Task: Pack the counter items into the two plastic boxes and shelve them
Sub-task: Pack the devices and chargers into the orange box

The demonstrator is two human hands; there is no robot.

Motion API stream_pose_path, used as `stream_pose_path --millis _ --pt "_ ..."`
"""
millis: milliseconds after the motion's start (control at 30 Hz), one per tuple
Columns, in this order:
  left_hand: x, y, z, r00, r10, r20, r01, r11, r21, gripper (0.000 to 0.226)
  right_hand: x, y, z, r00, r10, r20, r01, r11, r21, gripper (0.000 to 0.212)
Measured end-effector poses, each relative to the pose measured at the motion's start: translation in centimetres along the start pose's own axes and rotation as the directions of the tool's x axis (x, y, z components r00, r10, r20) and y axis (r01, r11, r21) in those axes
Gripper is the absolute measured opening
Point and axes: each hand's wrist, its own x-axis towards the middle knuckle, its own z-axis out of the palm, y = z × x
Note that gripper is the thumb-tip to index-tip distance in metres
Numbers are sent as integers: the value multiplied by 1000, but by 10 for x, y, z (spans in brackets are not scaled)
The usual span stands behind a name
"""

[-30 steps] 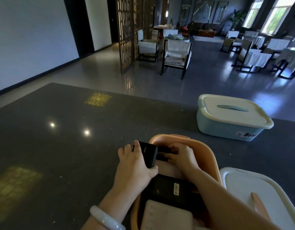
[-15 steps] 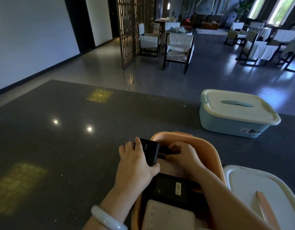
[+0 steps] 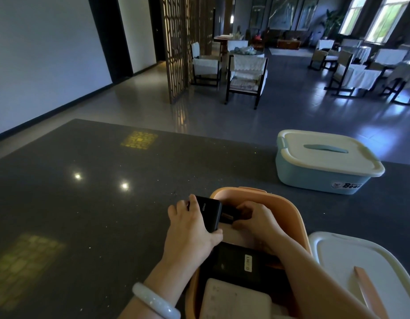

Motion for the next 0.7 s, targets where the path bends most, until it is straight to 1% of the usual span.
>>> stream_pose_path --millis 200,267,367,433,467,500,567,633,700 --pt "0 0 -1 1000 1 5 -1 1000 -4 103 -10 -7 -8 999 8 -39 -8 1000 9 34" --pt "0 0 -2 1000 -5 14 6 1000 -20 102 -15 -11 -10 996 6 -87 -6 1000 9 28" --pt "0 0 -3 1000 -11 21 12 999 -49 103 -23 -24 -9 980 -39 -194 43 999 18 14" --pt "0 2 -3 1000 -16 18 17 998 -59 103 -30 -36 -6 976 -55 -212 68 996 54 5" --pt "1 4 -4 1000 -18 16 19 998 -60 104 -33 -42 -4 981 -44 -189 65 992 109 5" --pt "1 6 -4 1000 -19 11 20 998 -61 103 -36 -49 -2 990 -20 -138 45 981 188 11" --pt "2 10 -4 1000 -21 -14 20 998 -60 102 -43 -61 3 999 41 21 -45 931 363 23" --pt "2 13 -3 999 -14 -45 12 999 -50 101 -48 -69 7 988 68 137 -130 843 521 27" --pt "2 14 -2 999 -5 -43 4 999 -37 101 -51 -71 8 979 77 191 -182 755 629 25"
